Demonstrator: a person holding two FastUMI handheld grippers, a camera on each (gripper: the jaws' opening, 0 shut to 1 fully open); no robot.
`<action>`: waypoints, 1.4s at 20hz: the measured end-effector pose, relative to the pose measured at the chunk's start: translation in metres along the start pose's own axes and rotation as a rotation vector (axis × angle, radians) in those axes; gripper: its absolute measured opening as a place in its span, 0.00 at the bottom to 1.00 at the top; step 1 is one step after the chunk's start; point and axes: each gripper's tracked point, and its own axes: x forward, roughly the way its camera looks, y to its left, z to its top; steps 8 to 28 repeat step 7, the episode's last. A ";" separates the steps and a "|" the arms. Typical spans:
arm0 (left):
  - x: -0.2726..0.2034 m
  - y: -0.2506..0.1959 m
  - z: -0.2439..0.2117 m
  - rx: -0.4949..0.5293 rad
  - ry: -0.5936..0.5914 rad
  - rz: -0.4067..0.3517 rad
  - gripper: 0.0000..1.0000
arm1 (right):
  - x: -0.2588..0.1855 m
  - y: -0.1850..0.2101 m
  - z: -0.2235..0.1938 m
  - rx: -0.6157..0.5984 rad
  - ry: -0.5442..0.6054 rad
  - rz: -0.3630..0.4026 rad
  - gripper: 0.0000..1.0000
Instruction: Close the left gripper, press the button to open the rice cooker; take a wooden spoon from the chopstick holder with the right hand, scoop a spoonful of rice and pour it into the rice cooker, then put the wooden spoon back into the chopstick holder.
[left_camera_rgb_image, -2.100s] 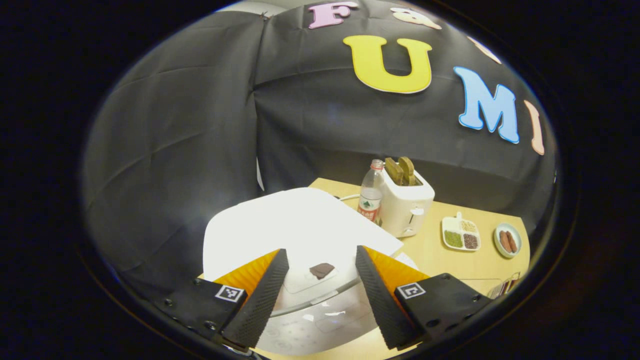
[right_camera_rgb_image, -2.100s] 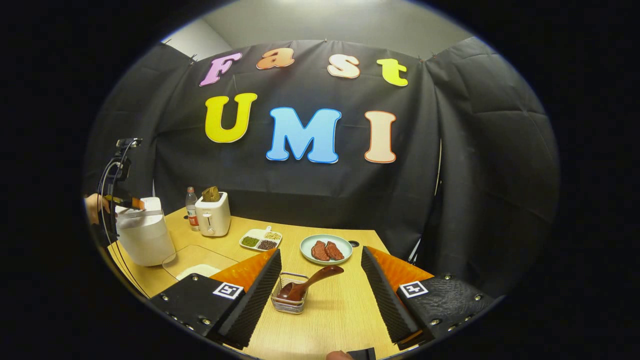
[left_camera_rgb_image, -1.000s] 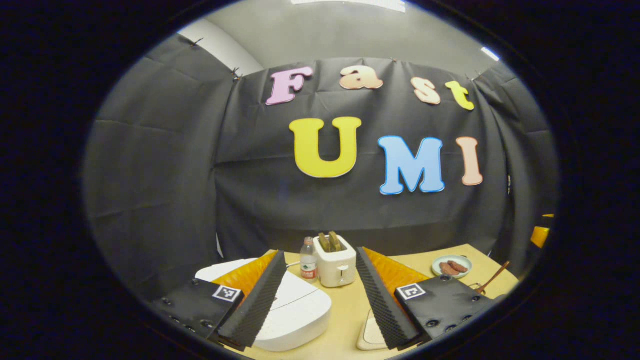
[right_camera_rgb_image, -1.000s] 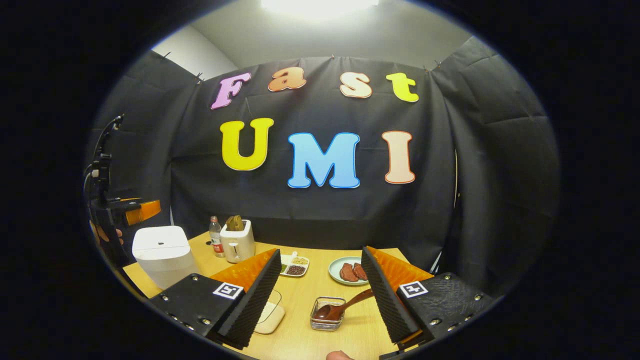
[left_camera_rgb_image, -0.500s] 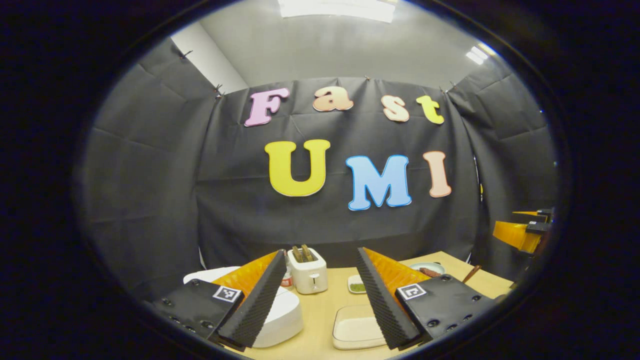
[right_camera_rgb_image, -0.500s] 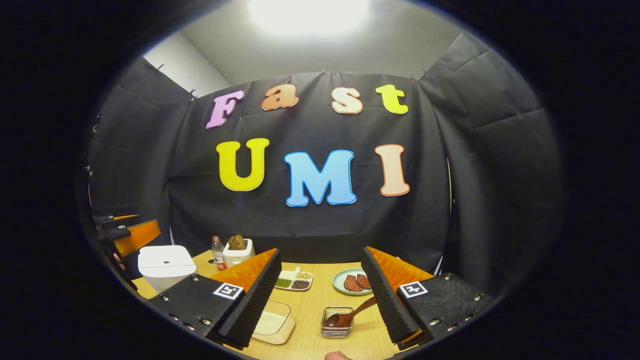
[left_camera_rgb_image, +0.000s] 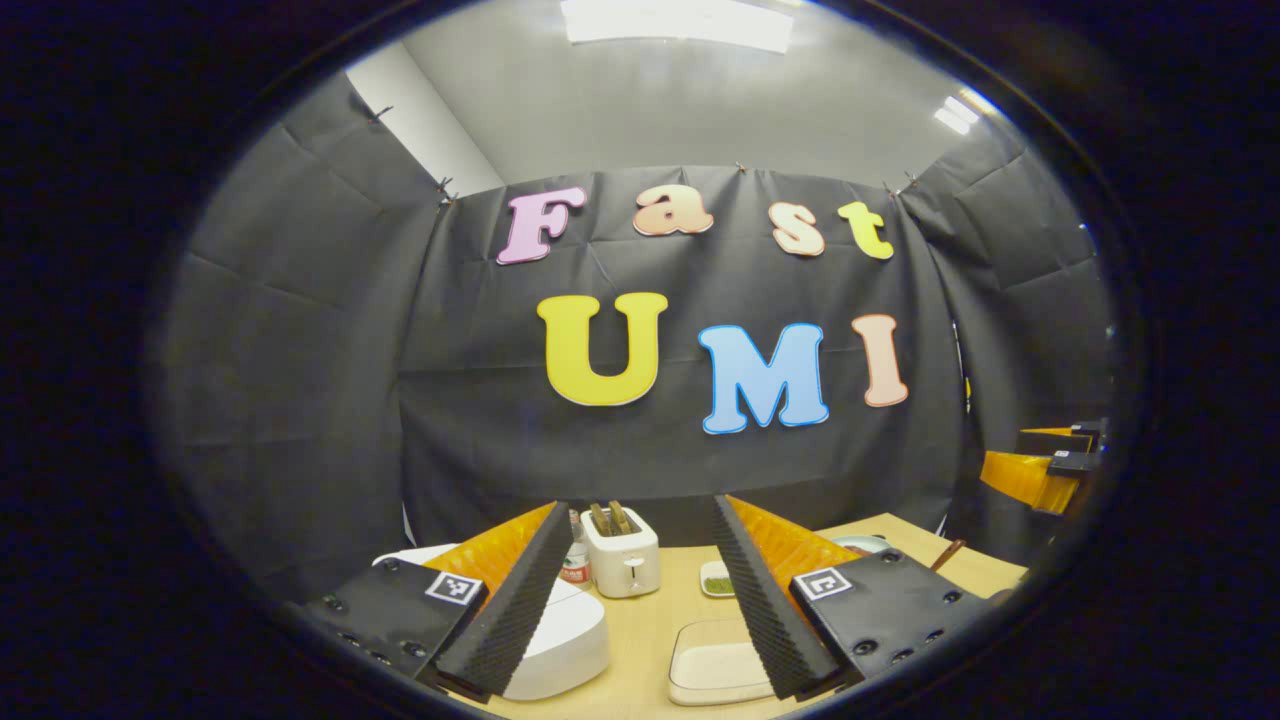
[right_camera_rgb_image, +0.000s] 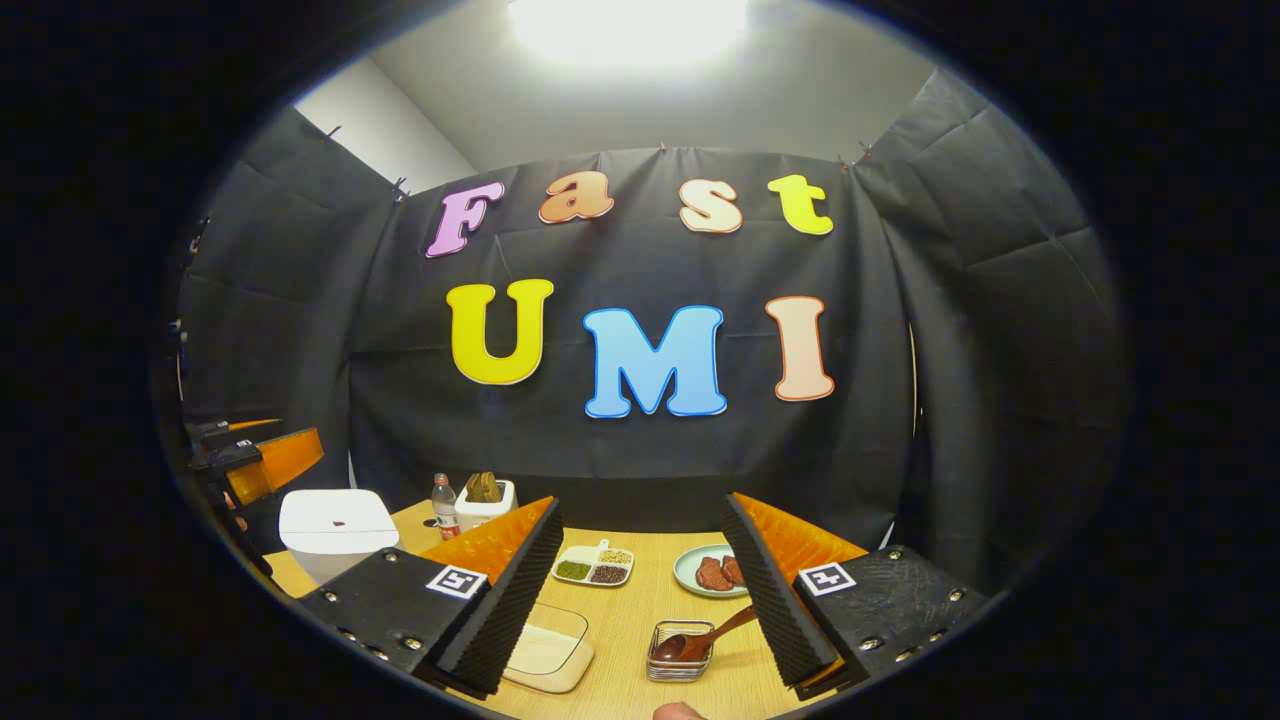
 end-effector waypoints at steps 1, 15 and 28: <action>-0.001 -0.001 0.002 0.002 -0.003 0.001 0.99 | 0.000 0.001 0.002 0.000 -0.005 0.000 0.98; 0.000 0.001 0.001 -0.012 -0.005 0.004 0.99 | 0.001 0.005 0.007 0.007 -0.024 0.000 0.98; 0.000 0.001 0.001 -0.012 -0.005 0.004 0.99 | 0.001 0.005 0.007 0.007 -0.024 0.000 0.98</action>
